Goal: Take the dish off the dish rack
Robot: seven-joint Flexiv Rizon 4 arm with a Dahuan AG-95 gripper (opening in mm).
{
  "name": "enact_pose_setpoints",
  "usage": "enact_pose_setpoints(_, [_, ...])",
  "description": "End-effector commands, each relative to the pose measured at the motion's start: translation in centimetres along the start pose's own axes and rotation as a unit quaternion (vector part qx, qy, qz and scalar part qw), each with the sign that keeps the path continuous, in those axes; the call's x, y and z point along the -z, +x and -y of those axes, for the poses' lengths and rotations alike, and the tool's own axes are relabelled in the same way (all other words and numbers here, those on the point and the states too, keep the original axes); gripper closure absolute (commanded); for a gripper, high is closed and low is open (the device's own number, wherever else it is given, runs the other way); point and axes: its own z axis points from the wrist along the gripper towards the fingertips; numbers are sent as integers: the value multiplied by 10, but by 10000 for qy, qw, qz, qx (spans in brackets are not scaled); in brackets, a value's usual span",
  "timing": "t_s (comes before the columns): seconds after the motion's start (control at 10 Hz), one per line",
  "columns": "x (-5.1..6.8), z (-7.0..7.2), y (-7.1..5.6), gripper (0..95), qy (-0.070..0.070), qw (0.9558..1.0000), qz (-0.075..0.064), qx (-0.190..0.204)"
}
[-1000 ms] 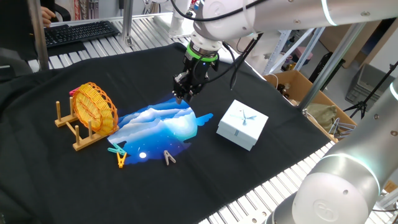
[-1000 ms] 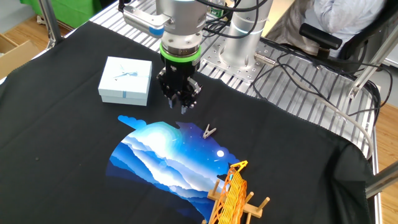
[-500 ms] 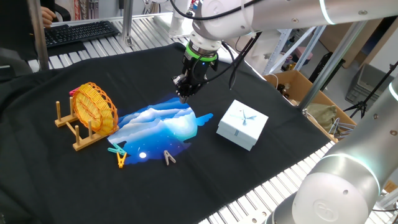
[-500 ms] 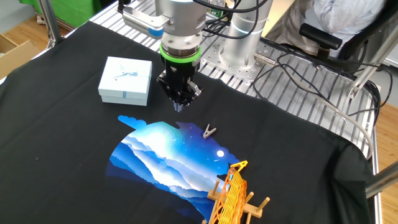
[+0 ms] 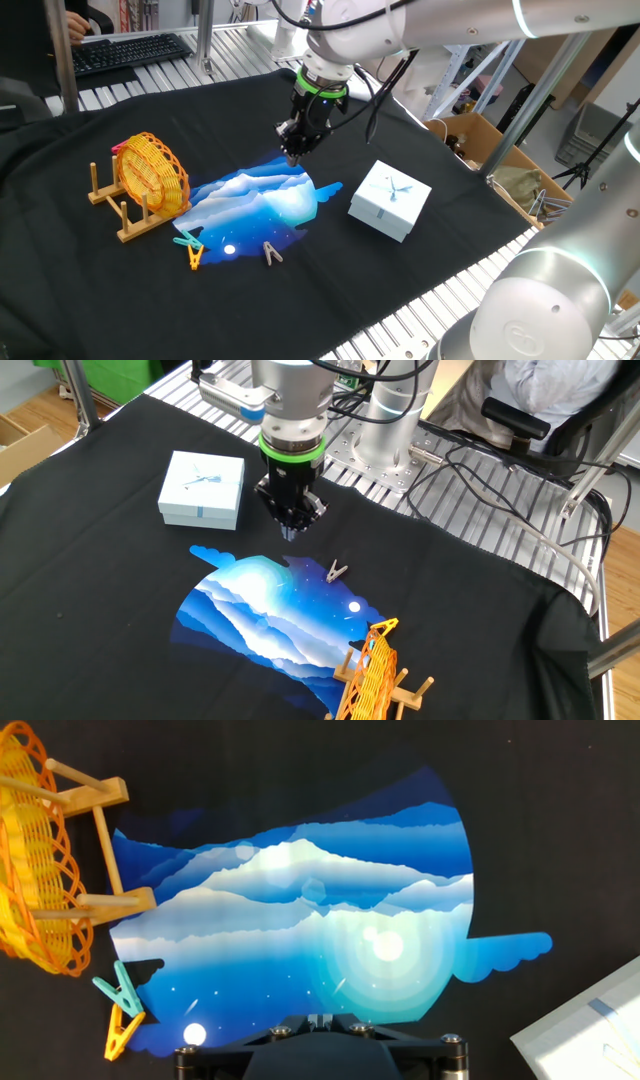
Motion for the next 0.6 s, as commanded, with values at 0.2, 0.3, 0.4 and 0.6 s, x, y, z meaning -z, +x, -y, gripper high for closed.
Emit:
enact_pose_setpoints(0.2, [-1,-2,0,950,-7,10000,2,24])
enact_pose_setpoints(0.3, [-2,-2,0,950,-4,10000,3,31])
enact_pose_setpoints(0.4, [-2,-4,0,950,22,10000,-27,59])
enact_pose_setpoints(0.6, [-2,-5,0,950,28,9999,-60,81])
